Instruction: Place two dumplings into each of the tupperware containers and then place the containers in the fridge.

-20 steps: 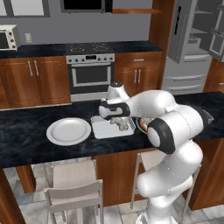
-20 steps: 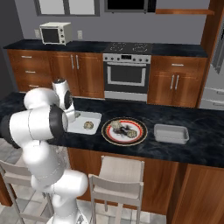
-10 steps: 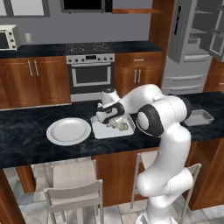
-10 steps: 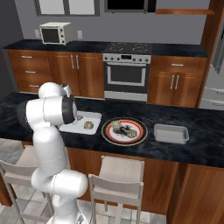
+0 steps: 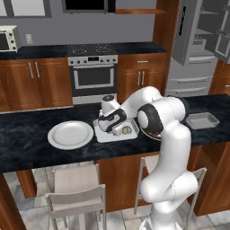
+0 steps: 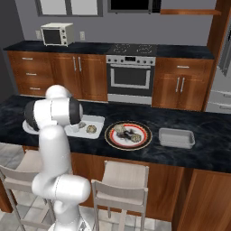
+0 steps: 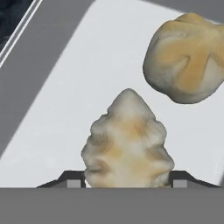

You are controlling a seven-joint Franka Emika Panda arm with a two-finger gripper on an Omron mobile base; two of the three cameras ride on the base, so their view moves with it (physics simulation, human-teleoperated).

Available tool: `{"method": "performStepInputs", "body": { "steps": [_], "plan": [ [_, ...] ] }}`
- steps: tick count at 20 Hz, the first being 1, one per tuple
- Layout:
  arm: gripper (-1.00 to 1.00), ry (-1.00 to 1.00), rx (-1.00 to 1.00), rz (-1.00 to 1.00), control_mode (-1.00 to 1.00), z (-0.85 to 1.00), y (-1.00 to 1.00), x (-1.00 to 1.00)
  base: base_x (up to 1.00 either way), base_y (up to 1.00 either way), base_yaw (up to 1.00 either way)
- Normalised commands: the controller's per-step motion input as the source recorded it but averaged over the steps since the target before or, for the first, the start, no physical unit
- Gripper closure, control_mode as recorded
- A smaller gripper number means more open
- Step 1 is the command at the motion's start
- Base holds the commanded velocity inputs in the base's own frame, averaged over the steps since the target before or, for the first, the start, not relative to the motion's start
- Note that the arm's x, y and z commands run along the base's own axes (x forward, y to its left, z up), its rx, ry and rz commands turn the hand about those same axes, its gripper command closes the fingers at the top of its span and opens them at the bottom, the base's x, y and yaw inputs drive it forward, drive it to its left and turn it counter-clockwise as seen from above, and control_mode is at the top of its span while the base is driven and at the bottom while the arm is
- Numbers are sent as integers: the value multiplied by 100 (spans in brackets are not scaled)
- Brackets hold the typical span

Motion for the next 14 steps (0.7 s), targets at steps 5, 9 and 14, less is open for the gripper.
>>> {"method": "performStepInputs", "body": {
  "steps": [5,9,14],
  "plan": [
    [-100,0,0,-1,-100,-1,0,54,0,0,0],
    [-100,0,0,0,-100,-7,-3,57,0,0,0],
    [-100,-7,0,0,-100,0,-13,3,0,0,0]
  ]
}}
